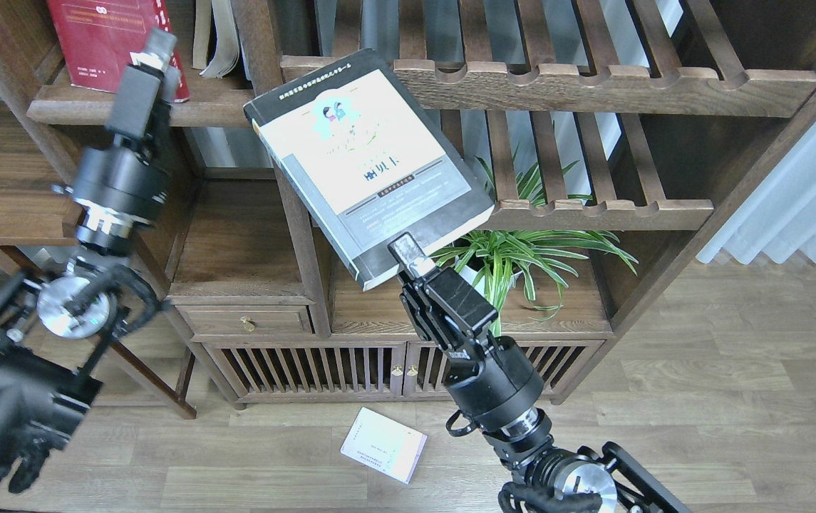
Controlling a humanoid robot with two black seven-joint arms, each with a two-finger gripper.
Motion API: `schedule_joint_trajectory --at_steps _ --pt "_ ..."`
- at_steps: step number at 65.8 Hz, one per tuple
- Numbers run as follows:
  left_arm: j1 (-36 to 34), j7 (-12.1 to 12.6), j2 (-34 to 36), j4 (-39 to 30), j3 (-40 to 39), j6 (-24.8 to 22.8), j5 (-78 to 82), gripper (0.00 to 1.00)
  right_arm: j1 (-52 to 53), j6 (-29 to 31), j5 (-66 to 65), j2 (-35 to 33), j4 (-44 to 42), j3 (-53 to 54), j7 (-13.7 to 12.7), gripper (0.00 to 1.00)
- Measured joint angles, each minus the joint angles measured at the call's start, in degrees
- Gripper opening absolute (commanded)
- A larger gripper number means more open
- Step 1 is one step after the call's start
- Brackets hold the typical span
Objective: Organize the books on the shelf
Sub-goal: 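Pull the framed book down and hold it with both grippers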
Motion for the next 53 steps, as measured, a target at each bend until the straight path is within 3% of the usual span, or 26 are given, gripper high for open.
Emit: schedule_joint_trajectory --at_steps 26,35,42,43,47,49,50,53 --pt "5.6 -0.3 -6.2 -3.1 4.5 0.0 -1.6 0.99 -2.7 0.0 -0.7 0.0 -1.4 -0.9 -1.3 0.03" --pt "6.5 -0.4 -7.5 -3.7 6.9 0.0 -1.7 0.91 -3.1 0.0 -0.8 0.0 -2.2 -1.0 -1.5 0.04" --pt "7.2 -0.4 -8.2 -4.0 9.9 0.0 -1.7 0.7 -3.4 0.0 -1.1 0.0 -2.5 -1.1 -1.9 0.04" --pt "7.3 -0.4 -8.3 -4.0 10.3 0.0 -1.7 0.51 -3.4 0.0 -1.2 0.0 -2.5 -1.2 -1.9 0.04" --pt "7.3 -0.2 -8.6 -4.1 12.2 0.0 -1.6 0.3 -3.5 0.0 -1.5 0.0 -2.6 -1.4 -1.9 0.04" --pt "7.3 -0.2 -8.6 -4.1 12.4 0.0 -1.6 0.17 -3.6 0.0 -1.6 0.0 -2.6 -1.4 -1.9 0.04" --pt "7.3 -0.2 -8.6 -4.1 12.5 0.0 -1.6 0.06 -3.7 0.0 -1.6 0.0 -2.7 -1.4 -1.9 0.04" --pt "7.4 -0.2 -8.6 -4.0 12.8 0.0 -1.6 0.02 -3.9 0.0 -1.8 0.0 -2.7 -1.4 -1.9 0.04"
